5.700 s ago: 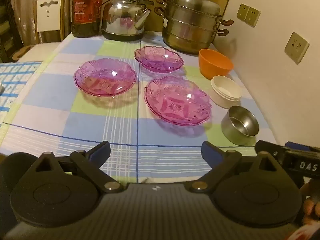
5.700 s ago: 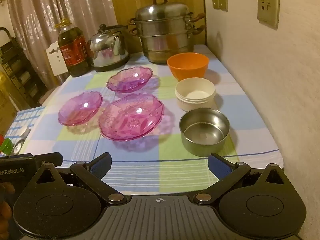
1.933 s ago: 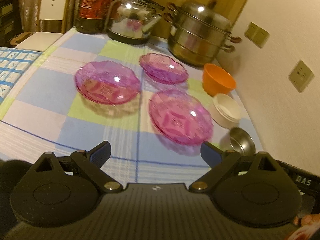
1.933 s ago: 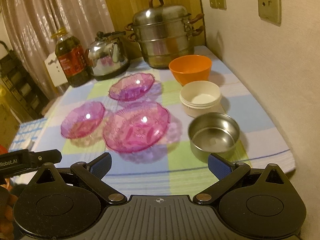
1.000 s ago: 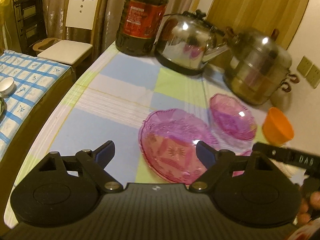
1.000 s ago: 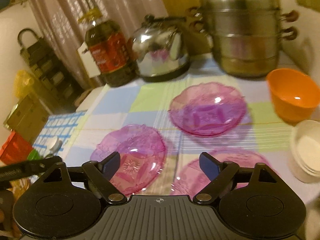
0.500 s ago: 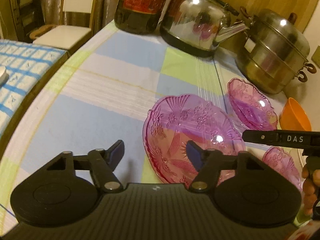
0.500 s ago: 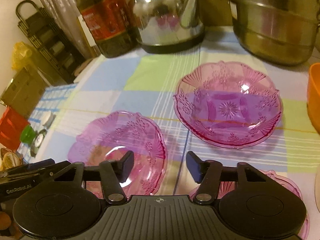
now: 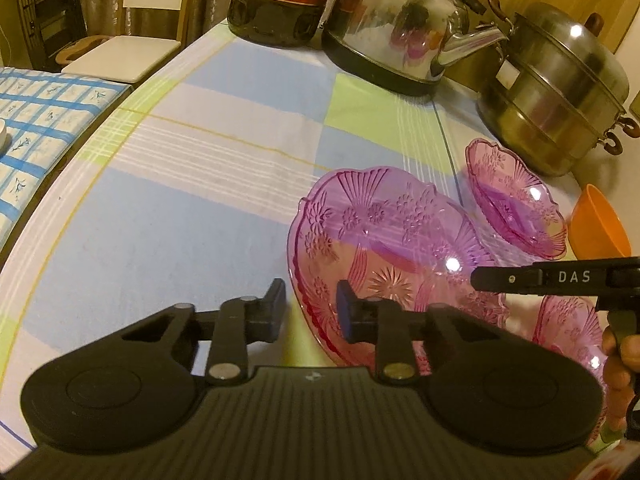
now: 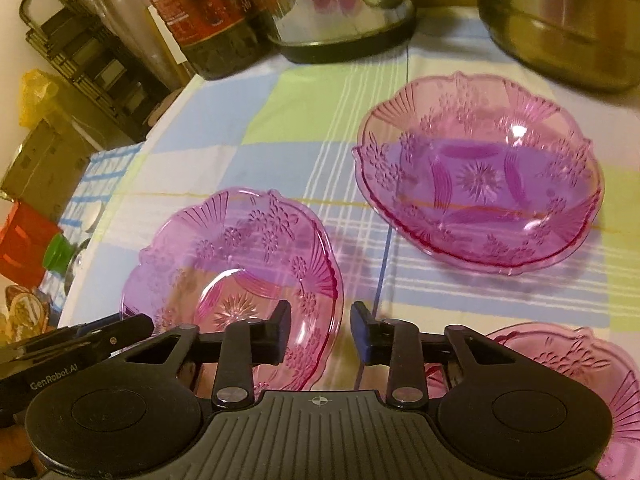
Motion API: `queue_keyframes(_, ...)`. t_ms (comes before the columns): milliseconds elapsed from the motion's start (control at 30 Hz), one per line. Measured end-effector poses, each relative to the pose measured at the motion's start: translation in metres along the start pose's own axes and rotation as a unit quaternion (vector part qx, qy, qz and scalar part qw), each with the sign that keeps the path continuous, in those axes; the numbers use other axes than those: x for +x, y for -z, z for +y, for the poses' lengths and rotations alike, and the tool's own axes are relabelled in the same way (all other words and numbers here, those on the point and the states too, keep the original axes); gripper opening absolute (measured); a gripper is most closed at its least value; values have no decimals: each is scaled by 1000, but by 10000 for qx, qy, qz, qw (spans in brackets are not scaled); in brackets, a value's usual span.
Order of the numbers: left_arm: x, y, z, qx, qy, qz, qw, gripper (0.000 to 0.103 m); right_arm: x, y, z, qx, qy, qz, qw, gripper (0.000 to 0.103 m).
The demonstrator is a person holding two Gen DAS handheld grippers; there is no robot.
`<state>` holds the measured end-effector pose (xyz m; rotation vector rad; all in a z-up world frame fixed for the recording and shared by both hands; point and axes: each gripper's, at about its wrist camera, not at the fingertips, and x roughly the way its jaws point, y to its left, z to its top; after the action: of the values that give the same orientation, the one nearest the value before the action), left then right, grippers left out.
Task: Organize plates and bowls
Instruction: 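Lift the pink dish with both grippers toward another pink dish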
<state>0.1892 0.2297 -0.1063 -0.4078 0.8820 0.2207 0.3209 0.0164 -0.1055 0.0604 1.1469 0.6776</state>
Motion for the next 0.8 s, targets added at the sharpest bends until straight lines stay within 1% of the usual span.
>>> queue_keyframes(33,0,0,1,-15,-13,-2,10000,19,0,0,0,16,-20,12,10000,26)
queue_keyframes(100,0,0,1,-17,-40,-5,10000,17,1,0,0,37,-12,13,10000,23)
queue_keyframes(133,1,0,1,-11,-47,1,10000,13,1,0,0,37,3,9,10000,19)
queue_keyframes(233,0,0,-1,57,-128,4,9999,12,0,1,-1,41,39,-14,10000,10)
queue_keyframes(500,-8,-1,-3,102,-195,-29,9998,11,-12,1,4,-14,-10,-159,9999,9)
queue_keyframes(667,-17,-8,-12,166,-144,-154,9996,11,-30,-2,2,81,-51,-361,9993,8)
queue_keyframes(800,-24,-18,-27,246,-60,-298,9992,11,-49,-6,-2,160,-3,-626,9979,8)
